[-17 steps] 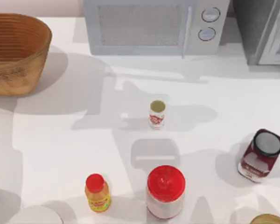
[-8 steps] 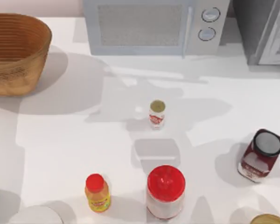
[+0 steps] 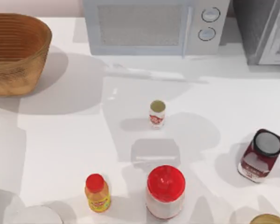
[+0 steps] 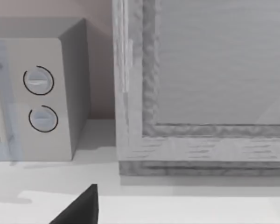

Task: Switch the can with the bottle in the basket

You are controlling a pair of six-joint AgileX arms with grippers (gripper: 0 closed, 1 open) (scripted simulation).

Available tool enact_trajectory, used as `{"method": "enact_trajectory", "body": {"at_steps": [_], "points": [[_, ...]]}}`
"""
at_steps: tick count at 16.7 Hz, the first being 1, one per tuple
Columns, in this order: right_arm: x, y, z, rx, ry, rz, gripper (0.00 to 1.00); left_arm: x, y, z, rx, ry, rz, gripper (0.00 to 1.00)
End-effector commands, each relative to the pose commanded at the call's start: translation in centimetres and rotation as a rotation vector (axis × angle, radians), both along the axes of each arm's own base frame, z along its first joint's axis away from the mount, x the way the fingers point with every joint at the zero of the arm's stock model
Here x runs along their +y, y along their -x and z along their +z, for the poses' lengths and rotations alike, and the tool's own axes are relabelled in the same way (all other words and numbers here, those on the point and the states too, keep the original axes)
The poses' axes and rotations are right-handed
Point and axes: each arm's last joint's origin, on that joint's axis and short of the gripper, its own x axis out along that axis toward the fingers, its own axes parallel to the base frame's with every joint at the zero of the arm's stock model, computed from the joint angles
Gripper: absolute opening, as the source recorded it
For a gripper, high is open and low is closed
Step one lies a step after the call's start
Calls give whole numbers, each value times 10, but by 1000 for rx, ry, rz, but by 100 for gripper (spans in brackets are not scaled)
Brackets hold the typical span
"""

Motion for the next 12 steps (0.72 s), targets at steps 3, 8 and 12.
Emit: {"method": "enact_trajectory", "body": {"at_steps": [3, 8, 12], "points": [[0, 0, 0, 0, 0, 0, 100, 0, -2, -2, 0, 0, 0, 0], [0, 0, 0, 0, 0, 0, 100, 0, -2, -2, 0, 0, 0, 30], [0, 0, 0, 0, 0, 0, 100, 0, -2, -2, 0, 0, 0, 60]]}}
